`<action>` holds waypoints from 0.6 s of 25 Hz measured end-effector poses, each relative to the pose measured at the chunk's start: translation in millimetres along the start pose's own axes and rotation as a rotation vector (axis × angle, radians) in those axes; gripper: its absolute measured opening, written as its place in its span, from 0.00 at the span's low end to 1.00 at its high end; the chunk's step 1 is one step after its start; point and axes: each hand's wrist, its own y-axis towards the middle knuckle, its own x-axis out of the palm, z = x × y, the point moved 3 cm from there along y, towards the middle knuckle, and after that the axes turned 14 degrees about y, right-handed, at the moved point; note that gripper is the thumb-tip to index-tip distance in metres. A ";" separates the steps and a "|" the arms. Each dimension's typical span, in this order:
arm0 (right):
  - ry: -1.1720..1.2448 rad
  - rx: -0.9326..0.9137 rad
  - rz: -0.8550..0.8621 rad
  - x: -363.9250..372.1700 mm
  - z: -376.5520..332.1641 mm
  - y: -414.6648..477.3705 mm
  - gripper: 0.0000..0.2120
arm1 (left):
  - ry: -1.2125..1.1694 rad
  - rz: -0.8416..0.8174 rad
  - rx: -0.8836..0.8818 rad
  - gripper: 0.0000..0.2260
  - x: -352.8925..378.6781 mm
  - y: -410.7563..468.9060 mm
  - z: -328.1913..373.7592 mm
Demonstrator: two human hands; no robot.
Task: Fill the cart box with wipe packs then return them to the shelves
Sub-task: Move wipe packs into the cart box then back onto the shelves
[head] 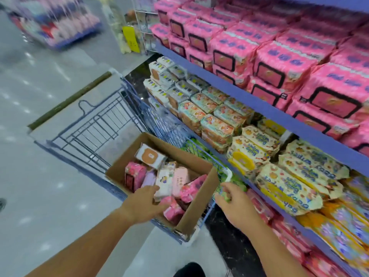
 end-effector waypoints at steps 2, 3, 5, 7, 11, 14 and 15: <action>-0.070 -0.020 -0.065 34.6 -1.4 7.5 0.25 | 0.133 0.014 0.043 0.52 0.7 9.2 -21.3; -0.107 -0.018 -0.087 50.0 -2.1 13.4 0.25 | 0.193 -0.001 0.041 0.52 -0.1 15.4 -31.2; -0.153 0.017 -0.116 82.6 3.9 34.5 0.25 | 0.268 -0.051 0.054 0.51 2.6 29.4 -51.4; -0.198 0.045 -0.129 115.5 8.3 60.6 0.26 | 0.341 -0.122 0.102 0.47 12.8 50.2 -74.3; -0.278 0.230 -0.193 205.3 36.6 113.7 0.25 | 0.415 -0.236 0.210 0.42 43.2 114.6 -140.6; -0.303 0.450 -0.180 260.1 72.8 138.4 0.30 | 0.403 -0.282 0.282 0.44 41.9 162.7 -175.5; -0.304 0.516 -0.159 273.7 81.7 149.4 0.34 | 0.367 -0.301 0.253 0.43 38.2 182.3 -190.8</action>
